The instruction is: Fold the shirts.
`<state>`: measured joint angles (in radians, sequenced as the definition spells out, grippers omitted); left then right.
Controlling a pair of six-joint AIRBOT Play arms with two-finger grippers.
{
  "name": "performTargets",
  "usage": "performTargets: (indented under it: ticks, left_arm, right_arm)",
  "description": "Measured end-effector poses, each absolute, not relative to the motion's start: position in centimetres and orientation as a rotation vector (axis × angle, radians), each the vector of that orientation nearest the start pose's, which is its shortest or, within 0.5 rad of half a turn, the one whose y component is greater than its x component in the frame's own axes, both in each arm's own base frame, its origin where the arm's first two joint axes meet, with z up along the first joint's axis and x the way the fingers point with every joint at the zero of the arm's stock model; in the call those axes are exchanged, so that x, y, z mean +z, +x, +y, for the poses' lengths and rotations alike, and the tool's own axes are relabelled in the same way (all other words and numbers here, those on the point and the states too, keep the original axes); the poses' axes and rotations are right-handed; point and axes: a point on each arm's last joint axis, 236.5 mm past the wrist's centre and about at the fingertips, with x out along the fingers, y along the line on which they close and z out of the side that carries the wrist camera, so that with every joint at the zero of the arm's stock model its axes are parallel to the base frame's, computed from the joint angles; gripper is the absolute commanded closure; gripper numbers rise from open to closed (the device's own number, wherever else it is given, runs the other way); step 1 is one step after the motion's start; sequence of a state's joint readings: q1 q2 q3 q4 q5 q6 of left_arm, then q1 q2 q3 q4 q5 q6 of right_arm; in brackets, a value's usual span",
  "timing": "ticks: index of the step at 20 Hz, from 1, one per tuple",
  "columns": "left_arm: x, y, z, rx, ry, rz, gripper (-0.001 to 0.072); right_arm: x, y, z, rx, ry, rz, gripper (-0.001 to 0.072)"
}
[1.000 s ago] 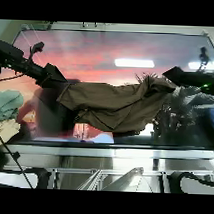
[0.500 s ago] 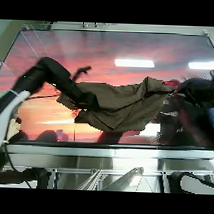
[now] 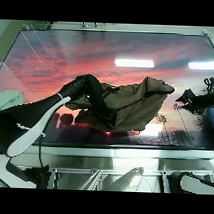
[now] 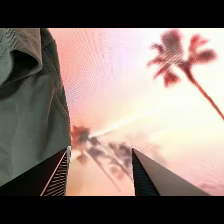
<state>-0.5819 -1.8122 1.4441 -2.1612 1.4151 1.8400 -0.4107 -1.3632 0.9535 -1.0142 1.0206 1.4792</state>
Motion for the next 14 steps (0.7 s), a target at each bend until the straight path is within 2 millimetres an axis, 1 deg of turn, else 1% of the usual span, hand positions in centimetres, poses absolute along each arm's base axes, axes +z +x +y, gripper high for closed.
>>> performTargets:
  ticks: [2, 5, 6, 9, 11, 14]
  left_arm:
    - [-8.1, 25.5, -33.6, -1.015, 0.121, 1.763, 0.0098]
    - [-8.6, 25.2, -34.2, -1.034, 0.136, 1.784, 0.0100]
    - [-8.9, 25.1, -34.3, -1.034, 0.139, 1.793, 0.0184]
    - [-9.7, 25.0, -34.4, -1.032, 0.140, 1.808, 0.0697]
    - [-9.6, 25.8, -34.8, -1.033, 0.136, 1.783, 0.0693]
    - [-8.3, 27.7, -35.6, -1.043, 0.124, 1.715, 0.0692]
  right_arm:
    - [-5.7, 37.2, -4.6, -0.088, 0.762, 1.240, 0.0264]
    - [-5.8, 37.3, -4.7, -0.089, 0.759, 1.238, 0.0264]
    - [-5.9, 37.3, -4.7, -0.088, 0.765, 1.239, 0.0264]
    - [-6.2, 37.8, -4.0, -0.065, 0.804, 1.237, 0.0264]
    - [-6.3, 38.6, -3.0, -0.024, 0.852, 1.221, 0.0264]
    - [-6.4, 40.1, -1.5, 0.049, 0.939, 1.181, 0.0264]
